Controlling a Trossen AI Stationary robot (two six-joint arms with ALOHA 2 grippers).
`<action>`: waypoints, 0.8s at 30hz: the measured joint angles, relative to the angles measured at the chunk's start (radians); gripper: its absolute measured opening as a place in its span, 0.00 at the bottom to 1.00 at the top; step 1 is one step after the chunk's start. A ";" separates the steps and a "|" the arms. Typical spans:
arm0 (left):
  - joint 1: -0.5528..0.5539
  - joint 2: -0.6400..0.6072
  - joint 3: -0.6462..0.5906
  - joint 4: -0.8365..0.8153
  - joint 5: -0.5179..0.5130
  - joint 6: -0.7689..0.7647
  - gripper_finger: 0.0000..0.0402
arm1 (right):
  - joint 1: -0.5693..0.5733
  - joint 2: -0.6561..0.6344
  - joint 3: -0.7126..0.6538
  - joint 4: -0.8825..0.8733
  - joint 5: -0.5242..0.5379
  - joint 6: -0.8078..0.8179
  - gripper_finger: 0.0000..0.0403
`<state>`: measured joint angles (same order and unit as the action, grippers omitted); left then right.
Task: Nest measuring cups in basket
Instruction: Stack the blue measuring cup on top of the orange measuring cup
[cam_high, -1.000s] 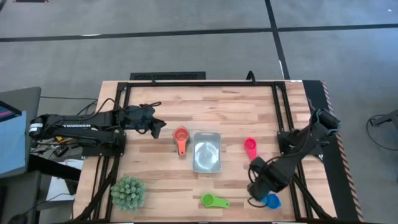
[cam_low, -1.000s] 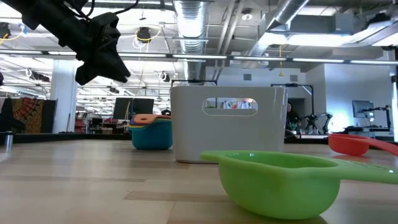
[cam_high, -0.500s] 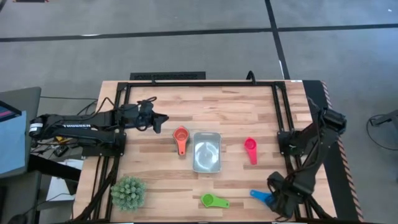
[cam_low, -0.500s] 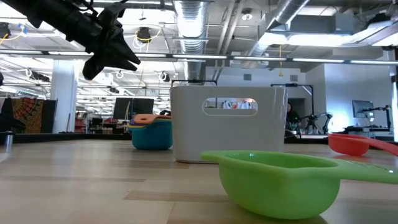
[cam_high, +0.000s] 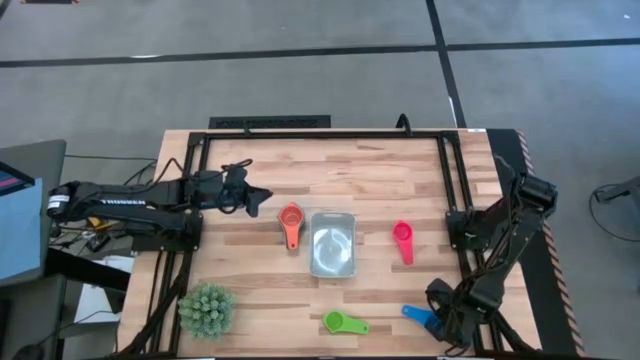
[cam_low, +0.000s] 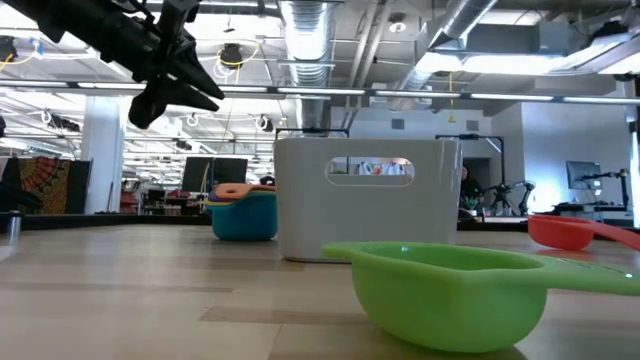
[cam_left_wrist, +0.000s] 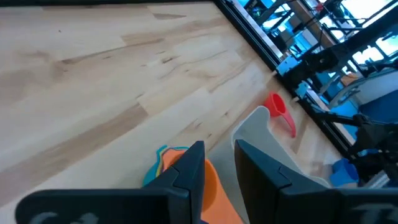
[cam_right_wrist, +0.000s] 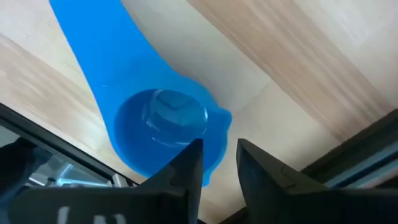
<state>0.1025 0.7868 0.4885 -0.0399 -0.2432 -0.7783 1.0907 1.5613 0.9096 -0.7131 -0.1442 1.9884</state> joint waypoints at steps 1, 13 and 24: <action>-0.005 0.000 0.000 0.000 0.000 -0.006 0.19 | 0.001 0.001 0.000 -0.001 0.004 0.000 0.31; -0.013 0.000 0.000 -0.001 0.000 -0.031 0.19 | 0.002 0.082 0.001 0.033 -0.011 -0.135 0.24; -0.011 0.000 0.000 0.013 0.117 -0.039 0.19 | -0.113 0.047 0.075 -0.091 -0.017 -0.358 0.06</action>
<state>0.0917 0.7872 0.4885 -0.0271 -0.1257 -0.8178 0.9776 1.6083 0.9847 -0.8043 -0.1610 1.6299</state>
